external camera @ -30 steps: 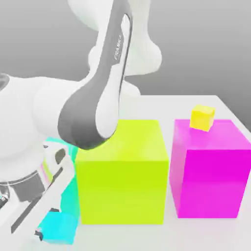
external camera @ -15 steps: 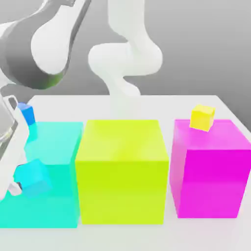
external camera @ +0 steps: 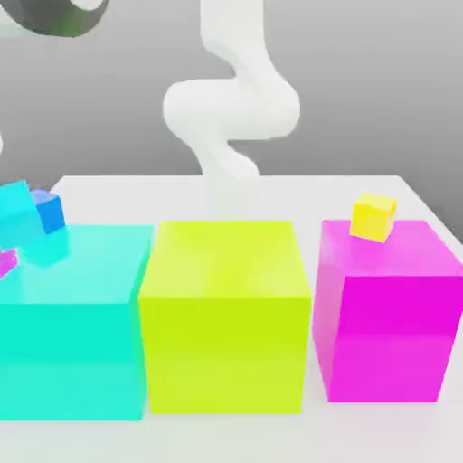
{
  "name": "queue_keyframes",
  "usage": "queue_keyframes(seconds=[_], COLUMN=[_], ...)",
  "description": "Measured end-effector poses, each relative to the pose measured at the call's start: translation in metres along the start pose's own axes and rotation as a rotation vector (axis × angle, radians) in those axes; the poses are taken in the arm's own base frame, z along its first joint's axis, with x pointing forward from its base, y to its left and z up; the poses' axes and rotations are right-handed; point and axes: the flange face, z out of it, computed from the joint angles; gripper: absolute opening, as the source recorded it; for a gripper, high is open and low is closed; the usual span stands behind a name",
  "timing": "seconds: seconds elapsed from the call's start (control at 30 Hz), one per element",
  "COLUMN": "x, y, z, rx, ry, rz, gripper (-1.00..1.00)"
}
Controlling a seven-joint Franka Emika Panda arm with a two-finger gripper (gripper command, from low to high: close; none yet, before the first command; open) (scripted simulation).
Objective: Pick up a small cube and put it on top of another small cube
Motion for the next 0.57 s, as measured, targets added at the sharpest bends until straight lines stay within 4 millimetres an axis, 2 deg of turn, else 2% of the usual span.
queue_keyframes(seconds=[0.03,0.07,0.13,0.2,0.23,0.43,0.5,0.57], x=[0.014,0.038,0.056,0.061,0.062,0.062,0.062,0.062], y=[0.007,0.015,0.02,0.022,0.022,0.023,0.022,0.023], z=[-0.004,-0.005,0.016,0.046,0.055,0.059,0.043,0.014], rx=[0.009,0.015,0.019,0.02,0.02,0.02,0.019,0.019], ry=[0.012,0.014,0.015,0.015,0.015,0.017,0.019,0.019], rz=[0.028,0.095,0.142,0.153,0.155,0.157,0.157,0.157], gripper=[-1.0,-1.0,-1.0,-1.0,1.0,1.0,1.0,1.0])
